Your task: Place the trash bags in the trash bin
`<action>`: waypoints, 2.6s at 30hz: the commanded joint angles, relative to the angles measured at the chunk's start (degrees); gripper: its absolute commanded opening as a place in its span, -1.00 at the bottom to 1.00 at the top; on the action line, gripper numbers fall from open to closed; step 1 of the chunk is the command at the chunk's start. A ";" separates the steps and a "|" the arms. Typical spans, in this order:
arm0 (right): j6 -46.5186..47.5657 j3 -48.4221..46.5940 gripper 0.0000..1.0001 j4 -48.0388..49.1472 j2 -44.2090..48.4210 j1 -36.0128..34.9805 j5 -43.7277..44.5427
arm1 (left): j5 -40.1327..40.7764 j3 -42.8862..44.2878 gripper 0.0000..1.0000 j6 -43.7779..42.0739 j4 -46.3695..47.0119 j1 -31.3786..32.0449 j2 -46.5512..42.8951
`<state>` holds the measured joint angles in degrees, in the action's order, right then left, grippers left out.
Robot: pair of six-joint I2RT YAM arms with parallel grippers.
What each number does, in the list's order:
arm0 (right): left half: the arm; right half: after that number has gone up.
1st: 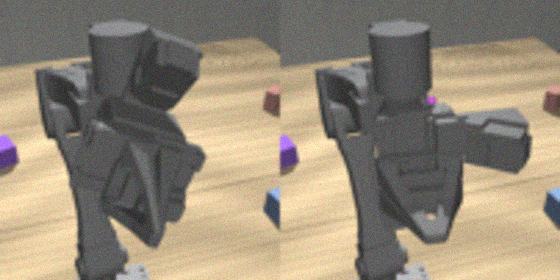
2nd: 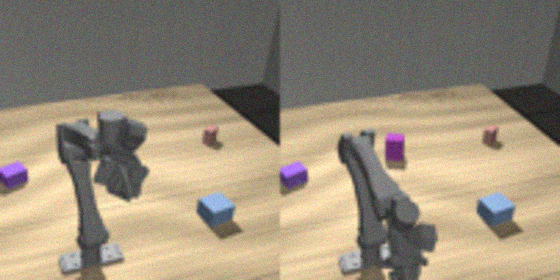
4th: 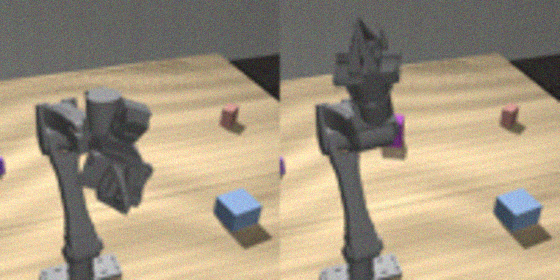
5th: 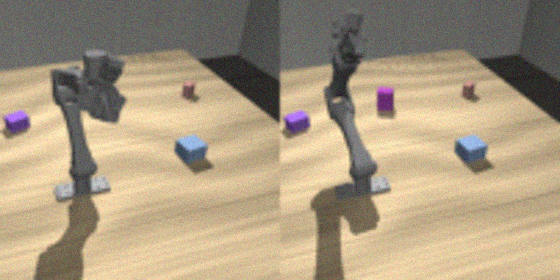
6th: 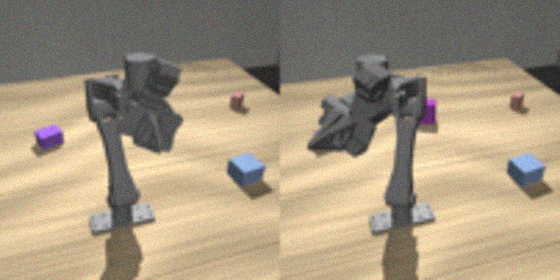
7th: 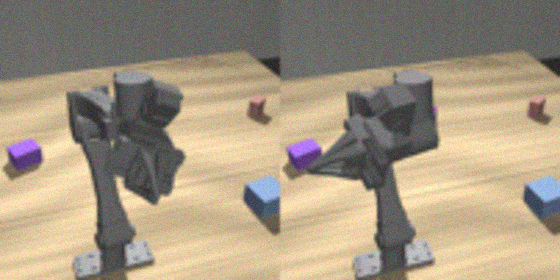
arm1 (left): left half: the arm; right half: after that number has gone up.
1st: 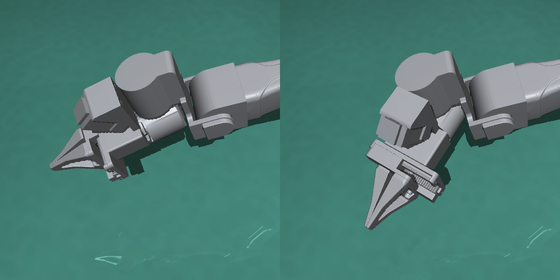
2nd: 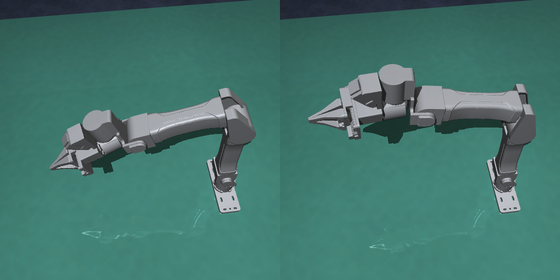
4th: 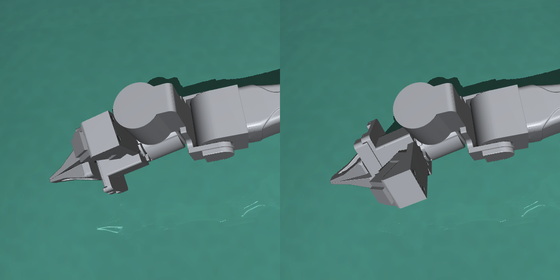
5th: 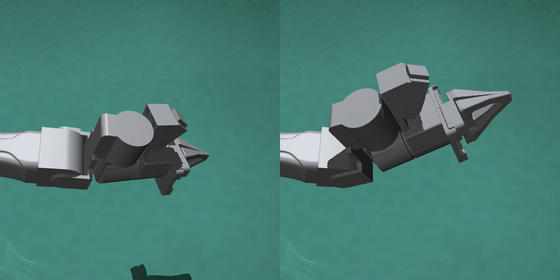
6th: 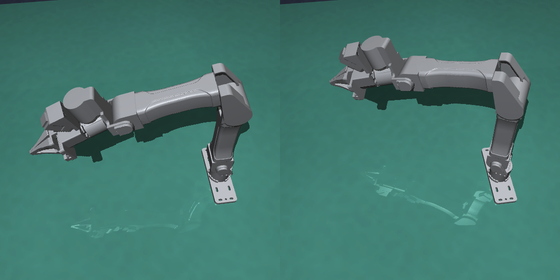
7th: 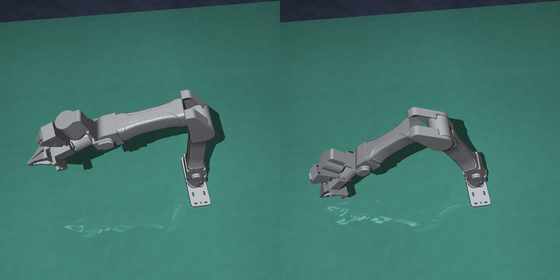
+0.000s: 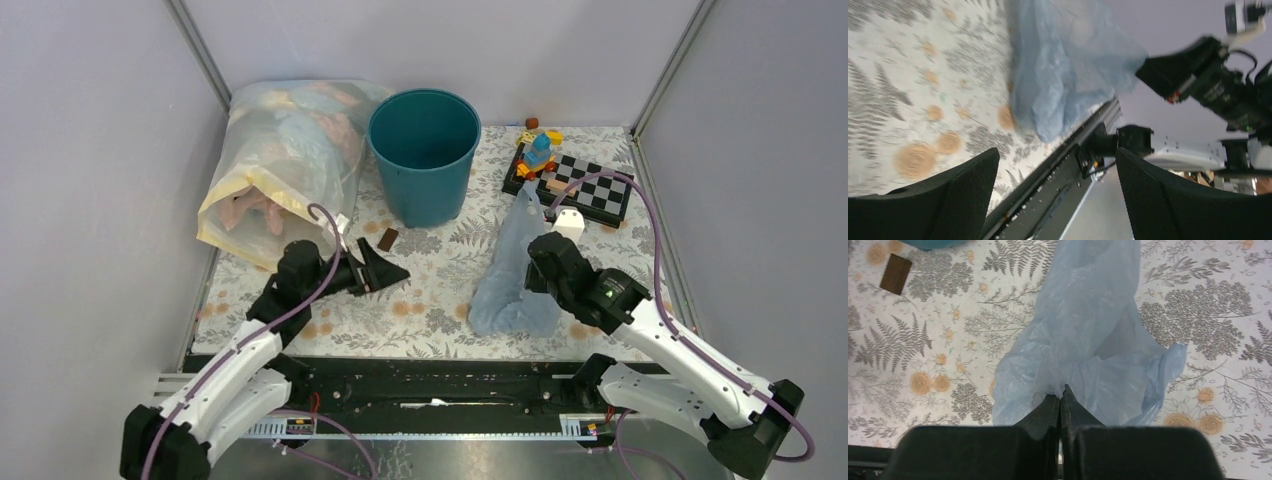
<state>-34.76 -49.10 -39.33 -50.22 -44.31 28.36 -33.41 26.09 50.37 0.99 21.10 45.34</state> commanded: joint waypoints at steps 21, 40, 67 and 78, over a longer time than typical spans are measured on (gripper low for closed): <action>0.31 1.33 -1.00 5.55 1.09 -0.30 -9.96 | 32.89 -6.02 0.97 13.36 36.12 41.62 28.81; -0.54 2.41 -1.00 5.84 3.03 -0.28 -12.05 | 35.93 -4.62 -0.37 20.66 67.07 38.58 51.29; 1.82 -9.83 -0.66 -9.65 11.51 -0.25 20.38 | 5.48 -3.62 -1.00 -2.89 7.99 -4.58 10.82; 14.42 -11.03 -0.02 -2.51 -0.31 -0.33 -12.82 | 1.21 -2.82 -1.00 -4.24 8.32 -4.62 14.02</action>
<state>-25.15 -57.87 -45.32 -49.84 -44.73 28.23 -30.35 21.30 48.34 8.69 16.75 59.44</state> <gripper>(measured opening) 0.505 0.003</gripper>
